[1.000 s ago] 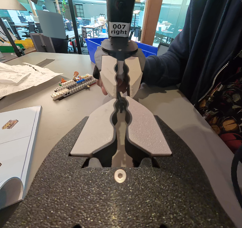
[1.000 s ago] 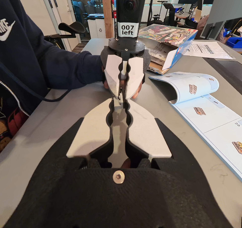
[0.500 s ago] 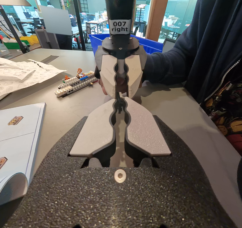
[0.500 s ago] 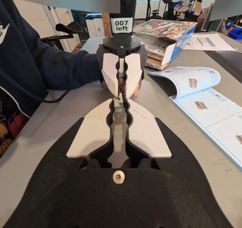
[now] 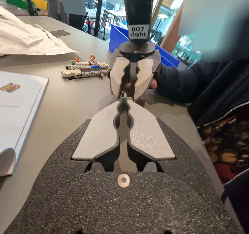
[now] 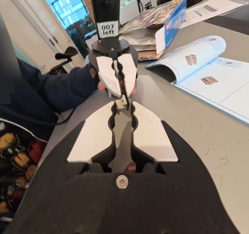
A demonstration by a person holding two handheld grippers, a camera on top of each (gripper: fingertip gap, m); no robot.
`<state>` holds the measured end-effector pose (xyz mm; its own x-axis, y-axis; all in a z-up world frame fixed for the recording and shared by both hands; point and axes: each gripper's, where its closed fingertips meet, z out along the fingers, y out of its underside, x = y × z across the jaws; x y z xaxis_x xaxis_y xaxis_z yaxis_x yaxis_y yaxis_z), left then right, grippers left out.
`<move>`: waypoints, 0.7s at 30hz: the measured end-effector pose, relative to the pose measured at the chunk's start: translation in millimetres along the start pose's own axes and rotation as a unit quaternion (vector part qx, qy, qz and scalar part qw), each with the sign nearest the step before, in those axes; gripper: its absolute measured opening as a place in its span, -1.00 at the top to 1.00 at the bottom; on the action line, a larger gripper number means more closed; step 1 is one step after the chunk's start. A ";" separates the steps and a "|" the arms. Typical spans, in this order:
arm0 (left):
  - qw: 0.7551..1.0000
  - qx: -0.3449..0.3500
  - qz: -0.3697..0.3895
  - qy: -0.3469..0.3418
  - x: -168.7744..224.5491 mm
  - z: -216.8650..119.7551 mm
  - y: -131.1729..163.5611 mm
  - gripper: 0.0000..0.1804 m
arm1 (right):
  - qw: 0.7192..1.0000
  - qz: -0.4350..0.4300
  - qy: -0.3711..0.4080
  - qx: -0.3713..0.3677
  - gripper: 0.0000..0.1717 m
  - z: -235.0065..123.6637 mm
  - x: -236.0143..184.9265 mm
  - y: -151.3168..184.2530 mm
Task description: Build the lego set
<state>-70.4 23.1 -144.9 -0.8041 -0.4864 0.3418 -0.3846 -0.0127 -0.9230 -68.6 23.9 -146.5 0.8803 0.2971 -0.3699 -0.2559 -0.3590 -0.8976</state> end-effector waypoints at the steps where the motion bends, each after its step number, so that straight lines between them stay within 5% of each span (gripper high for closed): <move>1: 1.000 0.010 -0.020 0.008 -0.2 -0.2 -2.1 0.95 | 1.000 0.012 -0.002 0.009 0.71 -0.7 1.2 -2.0; 21: 0.998 0.027 -0.044 0.039 6.9 1.1 -5.1 0.94 | 0.998 0.024 -0.059 0.007 0.77 8.6 -14.0 4.0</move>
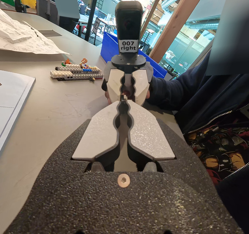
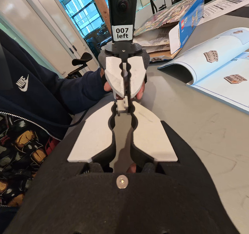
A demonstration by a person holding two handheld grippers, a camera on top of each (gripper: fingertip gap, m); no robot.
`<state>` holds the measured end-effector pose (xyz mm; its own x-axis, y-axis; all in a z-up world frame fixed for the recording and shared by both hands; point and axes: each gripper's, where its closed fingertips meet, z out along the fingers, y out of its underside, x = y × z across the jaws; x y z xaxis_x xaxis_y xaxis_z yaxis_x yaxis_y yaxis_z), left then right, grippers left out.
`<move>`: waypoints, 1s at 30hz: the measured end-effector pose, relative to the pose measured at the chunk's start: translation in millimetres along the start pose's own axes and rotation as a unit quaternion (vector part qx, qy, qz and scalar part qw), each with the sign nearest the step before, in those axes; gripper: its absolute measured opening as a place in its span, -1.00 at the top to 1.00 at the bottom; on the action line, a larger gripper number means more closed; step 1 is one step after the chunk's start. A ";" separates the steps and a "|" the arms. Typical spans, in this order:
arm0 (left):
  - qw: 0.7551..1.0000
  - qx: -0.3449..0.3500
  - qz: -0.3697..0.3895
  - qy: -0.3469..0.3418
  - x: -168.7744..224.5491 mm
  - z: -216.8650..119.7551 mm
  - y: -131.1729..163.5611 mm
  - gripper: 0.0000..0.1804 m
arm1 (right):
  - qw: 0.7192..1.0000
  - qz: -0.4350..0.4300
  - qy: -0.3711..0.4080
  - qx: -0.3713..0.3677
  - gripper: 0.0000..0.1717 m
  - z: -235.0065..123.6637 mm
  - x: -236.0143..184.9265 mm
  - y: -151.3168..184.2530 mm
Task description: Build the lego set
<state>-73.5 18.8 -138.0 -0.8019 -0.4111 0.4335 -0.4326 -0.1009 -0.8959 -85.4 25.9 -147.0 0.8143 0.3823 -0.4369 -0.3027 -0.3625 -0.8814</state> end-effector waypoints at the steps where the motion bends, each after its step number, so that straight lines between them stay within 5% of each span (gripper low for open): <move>1: 1.000 -0.001 0.002 0.002 0.7 0.1 0.6 0.94 | 1.000 0.000 -0.003 -0.001 0.77 -0.2 -0.5 0.5; 10: 0.999 -0.010 0.035 0.009 6.8 0.4 3.0 0.95 | 1.000 -0.017 -0.010 -0.018 0.77 -0.6 -5.4 3.1; 17: 0.997 0.045 -0.033 -0.053 -21.6 -6.7 -11.4 0.95 | 0.992 -0.011 0.119 -0.045 0.47 -1.7 28.3 8.3; 24: 0.971 0.095 -0.150 -0.158 -60.2 -8.5 -13.4 0.95 | 0.957 -0.006 0.291 -0.023 0.47 -5.6 63.0 3.3; 30: 0.954 0.116 -0.192 -0.198 -68.2 -1.9 -9.5 0.94 | 0.932 -0.013 0.361 -0.009 0.70 -11.7 75.5 -1.0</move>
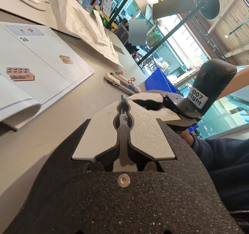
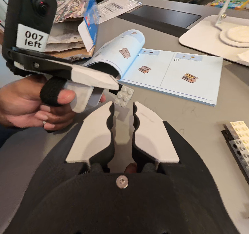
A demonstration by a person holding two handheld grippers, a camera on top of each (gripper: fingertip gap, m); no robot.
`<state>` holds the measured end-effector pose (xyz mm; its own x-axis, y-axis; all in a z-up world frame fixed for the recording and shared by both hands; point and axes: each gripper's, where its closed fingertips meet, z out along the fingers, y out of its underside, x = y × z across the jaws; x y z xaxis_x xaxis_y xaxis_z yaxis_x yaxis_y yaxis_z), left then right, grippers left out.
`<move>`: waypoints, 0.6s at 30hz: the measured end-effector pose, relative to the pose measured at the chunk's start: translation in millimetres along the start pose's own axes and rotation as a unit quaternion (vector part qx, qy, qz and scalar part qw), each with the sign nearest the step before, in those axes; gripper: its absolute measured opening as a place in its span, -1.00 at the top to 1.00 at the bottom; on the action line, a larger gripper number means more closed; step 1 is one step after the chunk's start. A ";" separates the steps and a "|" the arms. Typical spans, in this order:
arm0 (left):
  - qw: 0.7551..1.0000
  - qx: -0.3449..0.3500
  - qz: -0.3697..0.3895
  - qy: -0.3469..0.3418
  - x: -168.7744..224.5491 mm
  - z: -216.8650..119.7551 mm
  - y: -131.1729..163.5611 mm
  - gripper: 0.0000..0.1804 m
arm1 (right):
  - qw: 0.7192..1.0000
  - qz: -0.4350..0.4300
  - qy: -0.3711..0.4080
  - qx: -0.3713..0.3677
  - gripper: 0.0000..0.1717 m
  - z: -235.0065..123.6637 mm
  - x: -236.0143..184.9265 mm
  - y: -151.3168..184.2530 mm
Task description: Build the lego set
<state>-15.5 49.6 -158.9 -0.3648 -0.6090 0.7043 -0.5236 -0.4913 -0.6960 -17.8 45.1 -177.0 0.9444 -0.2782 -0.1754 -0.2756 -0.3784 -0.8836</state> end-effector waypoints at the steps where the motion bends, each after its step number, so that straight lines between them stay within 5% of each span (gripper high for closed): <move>1: 1.000 -0.008 0.003 0.004 2.3 1.6 2.8 0.93 | 1.000 0.001 -0.001 0.004 0.76 -0.5 0.6 -0.9; 7: 0.997 -0.064 0.030 0.029 11.4 4.6 17.2 0.70 | 0.999 0.007 -0.041 -0.022 0.79 -5.3 4.9 3.8; 13: 0.976 -0.076 0.202 0.013 15.5 -16.6 8.3 0.52 | 0.981 -0.092 -0.081 -0.152 0.79 -6.8 0.8 41.3; 18: 0.957 -0.070 0.278 0.051 33.4 -29.8 7.1 0.48 | 0.969 -0.149 -0.078 -0.181 0.79 -0.9 -2.8 57.6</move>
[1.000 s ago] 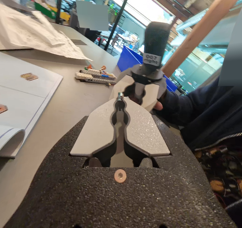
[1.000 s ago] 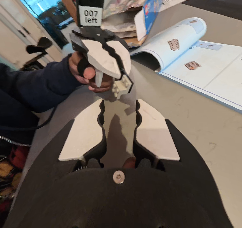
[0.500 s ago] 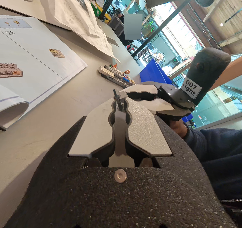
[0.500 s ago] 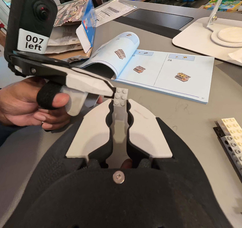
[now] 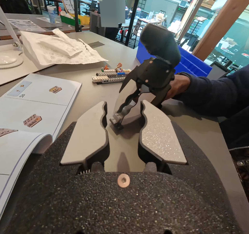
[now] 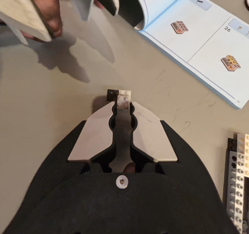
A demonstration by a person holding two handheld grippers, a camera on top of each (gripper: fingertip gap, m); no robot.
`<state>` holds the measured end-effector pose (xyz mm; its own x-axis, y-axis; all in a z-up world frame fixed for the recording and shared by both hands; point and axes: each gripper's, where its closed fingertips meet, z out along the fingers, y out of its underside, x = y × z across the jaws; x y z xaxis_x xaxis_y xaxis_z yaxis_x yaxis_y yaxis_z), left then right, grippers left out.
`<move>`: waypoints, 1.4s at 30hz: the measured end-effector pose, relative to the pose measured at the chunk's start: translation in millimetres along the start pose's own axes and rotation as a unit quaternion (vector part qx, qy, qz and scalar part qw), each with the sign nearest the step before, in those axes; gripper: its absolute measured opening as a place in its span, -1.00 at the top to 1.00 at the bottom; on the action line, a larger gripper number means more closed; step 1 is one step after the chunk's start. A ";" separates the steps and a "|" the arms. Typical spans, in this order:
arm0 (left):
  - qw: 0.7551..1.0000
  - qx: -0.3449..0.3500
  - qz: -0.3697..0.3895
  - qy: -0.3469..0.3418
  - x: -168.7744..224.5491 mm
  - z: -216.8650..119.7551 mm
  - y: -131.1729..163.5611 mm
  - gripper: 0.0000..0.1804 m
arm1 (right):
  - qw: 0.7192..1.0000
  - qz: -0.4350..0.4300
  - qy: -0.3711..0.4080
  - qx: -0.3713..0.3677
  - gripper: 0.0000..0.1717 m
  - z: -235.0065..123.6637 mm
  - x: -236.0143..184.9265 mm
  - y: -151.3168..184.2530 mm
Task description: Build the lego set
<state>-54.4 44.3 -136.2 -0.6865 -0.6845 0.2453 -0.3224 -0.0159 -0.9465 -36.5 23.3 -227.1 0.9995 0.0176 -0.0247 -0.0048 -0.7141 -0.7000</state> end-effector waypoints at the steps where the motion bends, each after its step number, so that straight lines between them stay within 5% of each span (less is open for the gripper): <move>1: 1.000 0.006 0.008 0.011 3.8 -0.3 -1.3 0.45 | 1.000 -0.005 -0.004 -0.002 0.74 1.5 -1.7 0.8; 11: 0.989 0.117 0.091 -0.010 4.6 3.2 -33.4 0.16 | 0.995 0.032 -0.075 0.062 0.57 -8.5 -6.5 -14.9; 15: 0.973 0.187 0.131 -0.018 -0.3 9.9 -69.6 0.15 | 0.998 0.025 -0.054 0.038 0.52 -2.7 -4.3 -10.0; 21: 0.964 0.234 0.126 -0.028 -20.9 19.7 -79.5 0.21 | 1.000 -0.023 0.013 -0.003 0.42 7.1 -1.0 -2.0; 30: 0.972 0.215 0.083 -0.034 -37.5 12.3 -61.2 0.29 | 0.987 0.011 0.160 0.016 0.50 -4.1 50.6 -4.5; 38: 0.973 0.222 0.069 -0.003 -24.8 9.9 -61.1 0.34 | 0.971 -0.050 0.210 0.106 0.55 -24.5 61.2 -26.0; 42: 0.978 0.171 0.116 0.038 3.1 28.8 -45.6 0.39 | 0.969 -0.052 0.171 0.169 0.59 -35.6 50.1 -38.6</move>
<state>-23.1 21.9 -98.3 -0.7660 -0.6426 0.0181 0.0758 -0.1183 -0.9901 14.8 26.8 -175.8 0.9461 -0.1977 0.2565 0.1452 -0.4491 -0.8816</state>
